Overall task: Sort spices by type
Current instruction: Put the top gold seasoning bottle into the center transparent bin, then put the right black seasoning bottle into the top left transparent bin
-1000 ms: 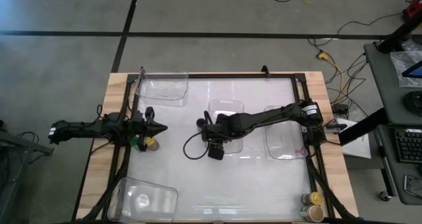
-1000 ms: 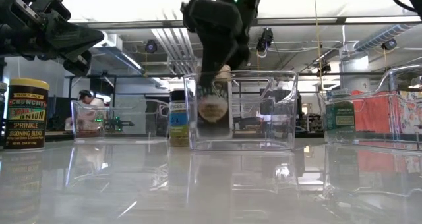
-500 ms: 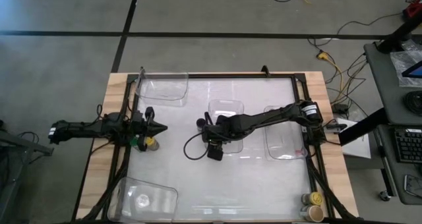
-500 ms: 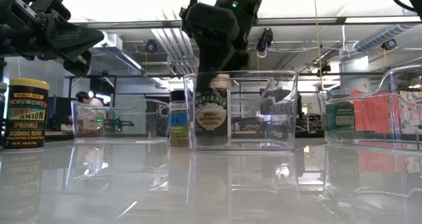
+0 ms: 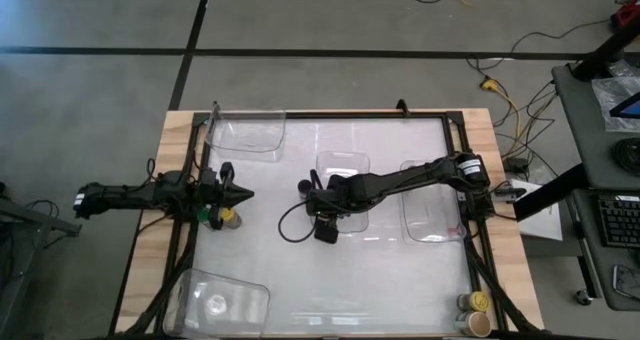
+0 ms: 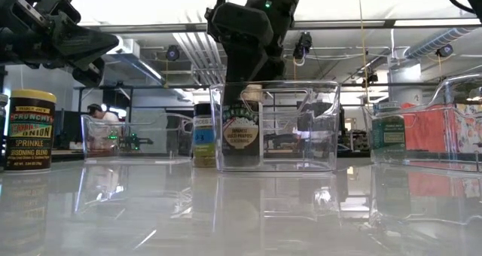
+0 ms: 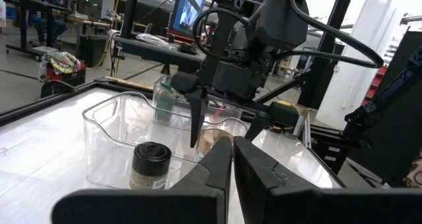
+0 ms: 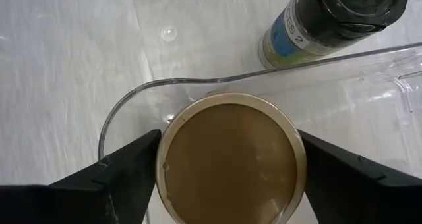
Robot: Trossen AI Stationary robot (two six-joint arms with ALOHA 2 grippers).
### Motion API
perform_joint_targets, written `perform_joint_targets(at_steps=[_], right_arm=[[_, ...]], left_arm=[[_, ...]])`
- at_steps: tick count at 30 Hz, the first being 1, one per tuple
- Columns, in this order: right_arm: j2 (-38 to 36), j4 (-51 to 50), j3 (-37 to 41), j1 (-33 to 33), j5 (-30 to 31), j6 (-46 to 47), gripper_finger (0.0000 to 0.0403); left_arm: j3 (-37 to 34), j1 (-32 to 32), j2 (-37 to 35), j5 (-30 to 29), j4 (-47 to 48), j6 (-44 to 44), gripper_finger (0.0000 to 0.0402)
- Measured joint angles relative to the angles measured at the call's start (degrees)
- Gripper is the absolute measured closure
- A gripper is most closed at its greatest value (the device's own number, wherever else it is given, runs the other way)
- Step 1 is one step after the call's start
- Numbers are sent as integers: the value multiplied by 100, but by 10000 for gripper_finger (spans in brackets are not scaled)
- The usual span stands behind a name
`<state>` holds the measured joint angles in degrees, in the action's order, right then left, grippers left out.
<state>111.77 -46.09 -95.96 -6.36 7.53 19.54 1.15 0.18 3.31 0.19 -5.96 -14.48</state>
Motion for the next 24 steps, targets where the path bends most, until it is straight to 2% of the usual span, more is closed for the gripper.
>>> perform_joint_targets(at_steps=[6, 14, 20, 24], right_arm=[[0, -50, -152, 0, 0, -2, 72], [0, -266, -716, 10, 19, -126, 78], [0, -589, -1256, 92, 438, -365, 70], [0, -564, -1447, 317, 454, -372, 71]], left_arm=[[0, -1, 0, 0, -1, 0, 400], [0, 0, 0, 0, -2, 0, 400], [0, 0, 0, 1, -1, 0, 400], [0, -1, 0, 0, 0, 2, 400]])
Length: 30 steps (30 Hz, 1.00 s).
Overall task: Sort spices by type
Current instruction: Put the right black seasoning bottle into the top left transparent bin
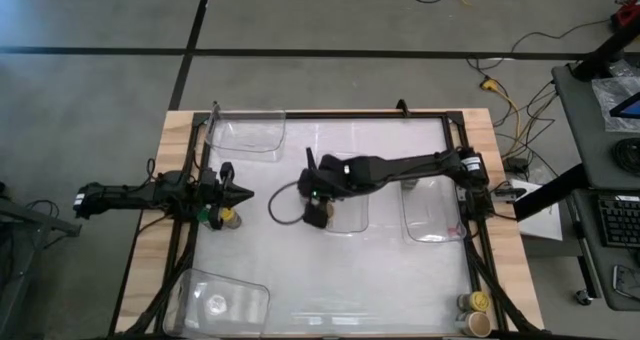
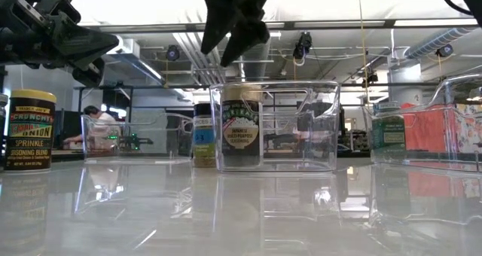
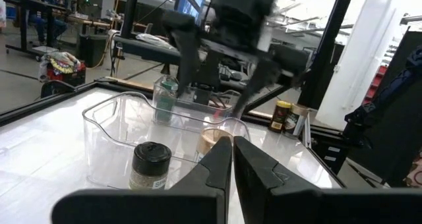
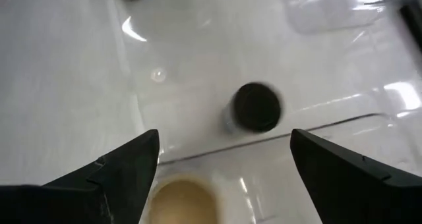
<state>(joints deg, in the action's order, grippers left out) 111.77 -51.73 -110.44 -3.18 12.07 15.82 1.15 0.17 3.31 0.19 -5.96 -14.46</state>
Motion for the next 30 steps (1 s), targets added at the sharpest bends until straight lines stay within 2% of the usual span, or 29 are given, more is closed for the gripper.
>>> perform_joint_targets(at_steps=[9, 14, 18, 25, 30], right_arm=[[-2, 603, 118, 507, -47, -574, 82], [118, 825, 175, 723, -506, -701, 77], [338, 908, 171, 768, -649, -821, 71], [470, 875, 171, 778, -774, -943, 75], [470, 865, 154, 794, -761, -944, 86]], left_arm=[[0, -1, 0, 0, -2, 0, 400], [0, 1, -1, 0, -5, -1, 400], [0, -1, -2, 0, -87, -54, 400], [0, -1, -2, 2, -159, -1685, 400], [0, 1, -9, 96, -313, -1792, 400]])
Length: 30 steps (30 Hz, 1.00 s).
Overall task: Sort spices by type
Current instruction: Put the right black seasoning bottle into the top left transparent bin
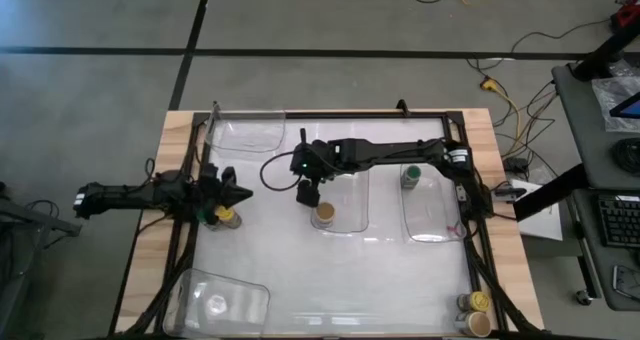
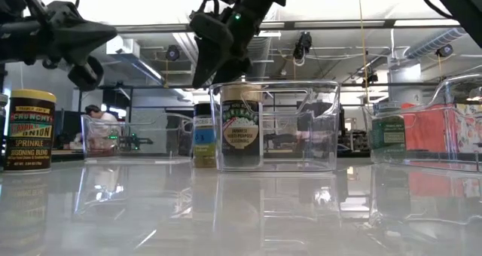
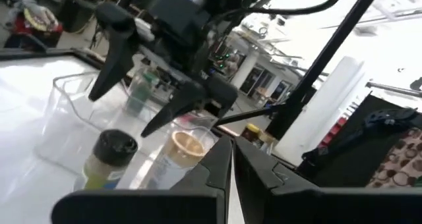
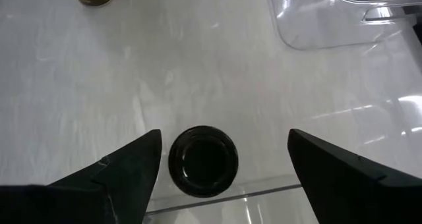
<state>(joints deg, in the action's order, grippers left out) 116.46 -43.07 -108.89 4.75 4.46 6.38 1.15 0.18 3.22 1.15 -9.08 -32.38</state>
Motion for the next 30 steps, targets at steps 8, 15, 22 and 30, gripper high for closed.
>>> perform_joint_targets(at_steps=[8, 15, 22, 30], right_arm=[[-124, -56, -18, -45, -3, 176, 86], [-367, -712, -469, -135, 192, 261, 75], [-433, -1389, -1090, -243, 382, 358, 67], [-439, -2186, -1775, -612, 910, 661, 86]], left_arm=[[116, -1, 38, 18, -332, 497, 400], [548, -11, 822, -358, -225, 787, 400], [994, -165, 2216, -365, -225, 511, 397], [2182, -583, 3535, -327, 602, 1187, 337]])
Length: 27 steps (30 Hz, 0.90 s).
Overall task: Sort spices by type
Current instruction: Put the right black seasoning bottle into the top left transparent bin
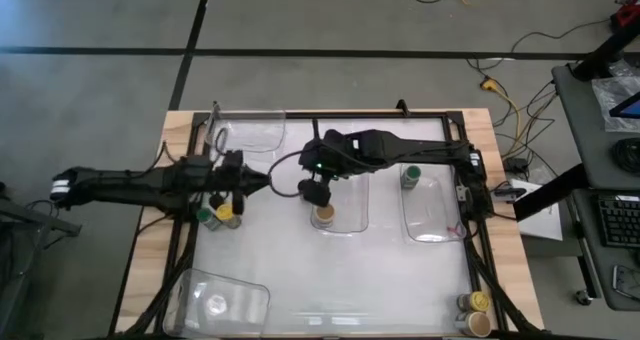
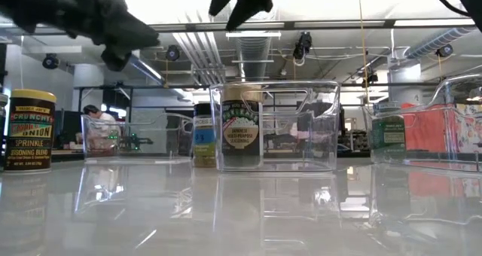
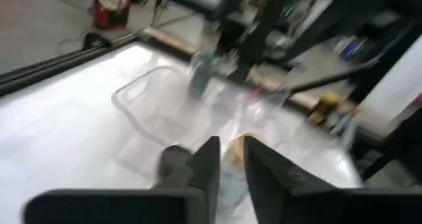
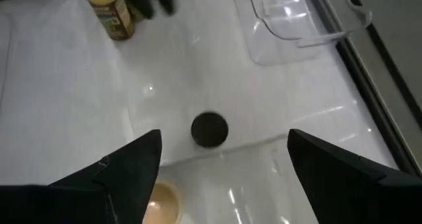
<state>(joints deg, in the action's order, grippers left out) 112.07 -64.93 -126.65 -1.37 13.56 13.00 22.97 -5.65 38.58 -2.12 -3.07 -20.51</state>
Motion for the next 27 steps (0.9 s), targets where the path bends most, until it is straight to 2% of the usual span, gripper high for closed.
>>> perform_joint_targets(at_steps=[6, 12, 16, 20, 27], right_arm=[[-9, -844, -346, -412, 339, 631, 94], [-84, -915, -526, -875, 617, 1277, 82], [-140, -1060, -531, -1170, 761, 1594, 72], [-160, -1388, -531, -1379, 986, 1926, 69], [-180, -1883, -529, -1546, 1092, 2395, 76]], left_arm=[[907, -471, 917, 484, 756, 1296, 247], [1747, -839, 1884, 1357, 1432, 2785, 184], [2234, -1032, 2599, 1910, 2066, 3540, 173], [2674, -1087, 3298, 1874, 2453, 4084, 175], [3394, -1104, 4294, 1857, 2970, 4466, 172]])
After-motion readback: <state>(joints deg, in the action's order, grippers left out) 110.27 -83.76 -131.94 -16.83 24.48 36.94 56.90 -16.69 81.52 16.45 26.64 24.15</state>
